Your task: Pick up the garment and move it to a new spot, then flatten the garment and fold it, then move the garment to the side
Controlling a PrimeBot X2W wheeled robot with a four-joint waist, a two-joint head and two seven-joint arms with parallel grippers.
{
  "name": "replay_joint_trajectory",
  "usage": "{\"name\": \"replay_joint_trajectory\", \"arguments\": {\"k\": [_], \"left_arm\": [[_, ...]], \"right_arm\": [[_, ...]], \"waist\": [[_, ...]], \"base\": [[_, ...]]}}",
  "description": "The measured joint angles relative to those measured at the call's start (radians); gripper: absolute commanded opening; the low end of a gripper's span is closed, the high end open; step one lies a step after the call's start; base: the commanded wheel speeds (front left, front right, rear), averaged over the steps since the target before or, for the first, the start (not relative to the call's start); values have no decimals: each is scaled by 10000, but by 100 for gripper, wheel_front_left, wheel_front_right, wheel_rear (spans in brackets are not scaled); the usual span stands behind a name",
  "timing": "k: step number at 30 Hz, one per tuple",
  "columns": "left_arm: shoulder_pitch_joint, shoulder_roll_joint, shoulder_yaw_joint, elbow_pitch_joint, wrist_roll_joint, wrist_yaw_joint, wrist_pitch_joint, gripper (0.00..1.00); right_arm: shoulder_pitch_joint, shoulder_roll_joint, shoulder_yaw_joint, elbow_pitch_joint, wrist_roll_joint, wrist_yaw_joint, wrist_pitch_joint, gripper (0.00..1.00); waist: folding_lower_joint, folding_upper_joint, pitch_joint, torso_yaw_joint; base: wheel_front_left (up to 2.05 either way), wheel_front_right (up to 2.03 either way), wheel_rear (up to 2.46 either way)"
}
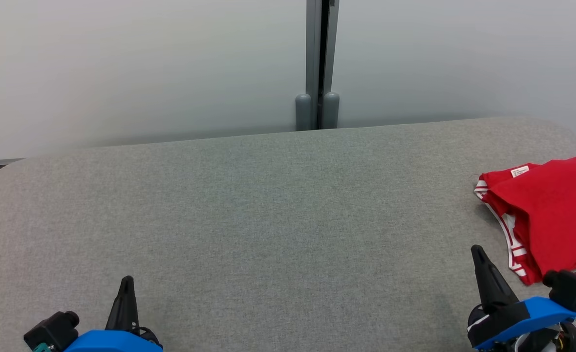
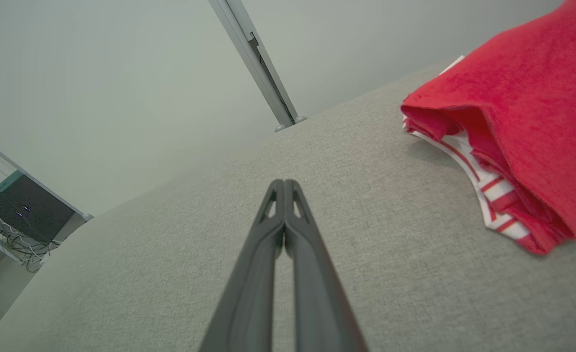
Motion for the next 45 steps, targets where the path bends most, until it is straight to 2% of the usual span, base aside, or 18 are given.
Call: {"name": "replay_joint_trajectory", "arguments": {"k": [23,45], "left_arm": [[-364,-385,786,-238,-2615,-282,838,0],[-611,-650,1329,-439,-4587,-514,1461,0]], "right_arm": [[-159,44,-184,102,3452,-2,368,0],[-348,71,-328,192,6042,-2,679,0]], "waist": [[0,0,5,98],[0,0,9,192]], "base": [[0,0,0],[0,0,0]]}}
